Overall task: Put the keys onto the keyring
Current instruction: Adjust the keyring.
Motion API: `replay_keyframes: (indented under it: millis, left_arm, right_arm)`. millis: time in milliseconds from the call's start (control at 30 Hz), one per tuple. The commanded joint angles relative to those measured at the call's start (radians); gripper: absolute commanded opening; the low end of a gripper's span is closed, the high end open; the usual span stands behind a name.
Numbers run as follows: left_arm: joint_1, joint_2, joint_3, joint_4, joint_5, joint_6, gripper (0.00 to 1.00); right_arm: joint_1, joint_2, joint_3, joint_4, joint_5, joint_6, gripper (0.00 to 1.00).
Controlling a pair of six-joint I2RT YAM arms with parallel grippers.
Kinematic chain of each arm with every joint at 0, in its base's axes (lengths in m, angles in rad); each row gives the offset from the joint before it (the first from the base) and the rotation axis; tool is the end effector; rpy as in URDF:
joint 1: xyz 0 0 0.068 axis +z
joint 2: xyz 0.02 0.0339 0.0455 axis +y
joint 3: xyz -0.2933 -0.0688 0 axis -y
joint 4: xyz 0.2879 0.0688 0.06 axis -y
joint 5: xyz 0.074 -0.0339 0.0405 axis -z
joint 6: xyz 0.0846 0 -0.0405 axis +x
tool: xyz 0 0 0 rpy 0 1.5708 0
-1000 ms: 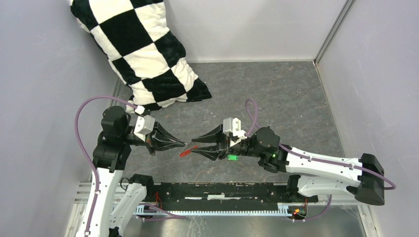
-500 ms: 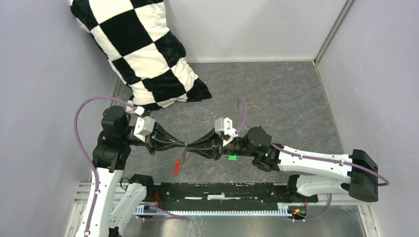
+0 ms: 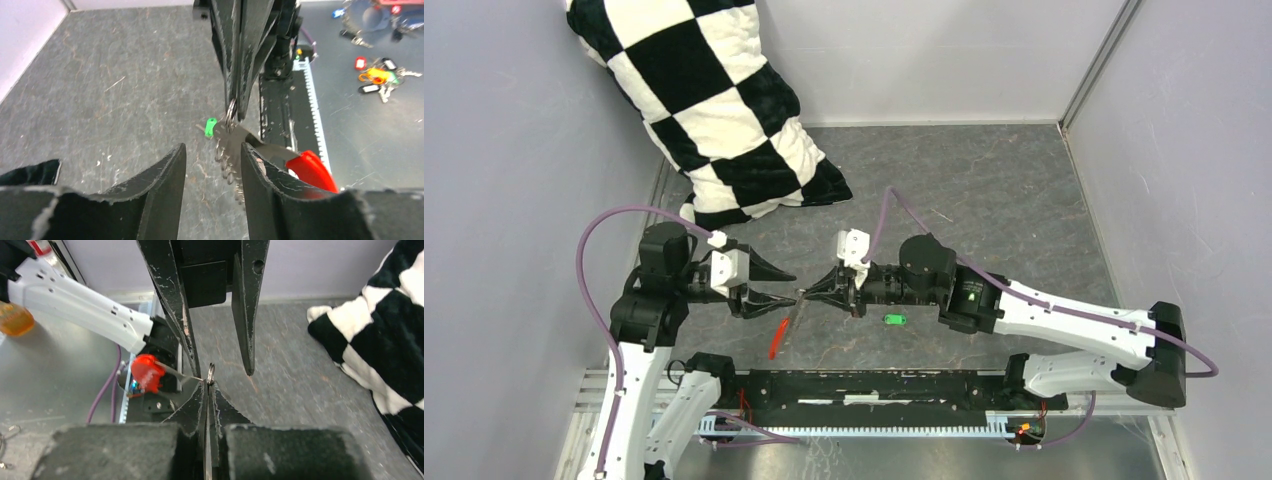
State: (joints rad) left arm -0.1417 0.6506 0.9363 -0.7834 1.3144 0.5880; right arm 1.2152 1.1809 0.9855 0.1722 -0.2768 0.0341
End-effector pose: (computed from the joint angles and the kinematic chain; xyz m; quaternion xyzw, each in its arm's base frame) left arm 0.1170 -0.0993 0.3843 0.5345 0.5242 -0.4225 0.5109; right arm 0.1029 0.3436 0.3841 -0.4745 0.5348 0.4848 0.5038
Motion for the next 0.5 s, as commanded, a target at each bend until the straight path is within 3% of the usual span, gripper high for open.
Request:
replay_keyframes:
  millis: [0, 233, 467]
  left_arm:
    - [-0.001, 0.012, 0.014, -0.114, -0.077, 0.185, 0.52]
    - [-0.001, 0.006, 0.009, -0.117, -0.067, 0.232, 0.52]
    - [-0.001, 0.004, -0.036, -0.116, 0.011, 0.253, 0.51]
  right_arm:
    - [0.0, 0.029, 0.153, -0.369, 0.041, -0.13, 0.01]
    - [0.0, 0.155, 0.381, -0.694, 0.001, -0.211, 0.01]
    - [0.001, 0.269, 0.577, -0.867, -0.027, -0.232, 0.01]
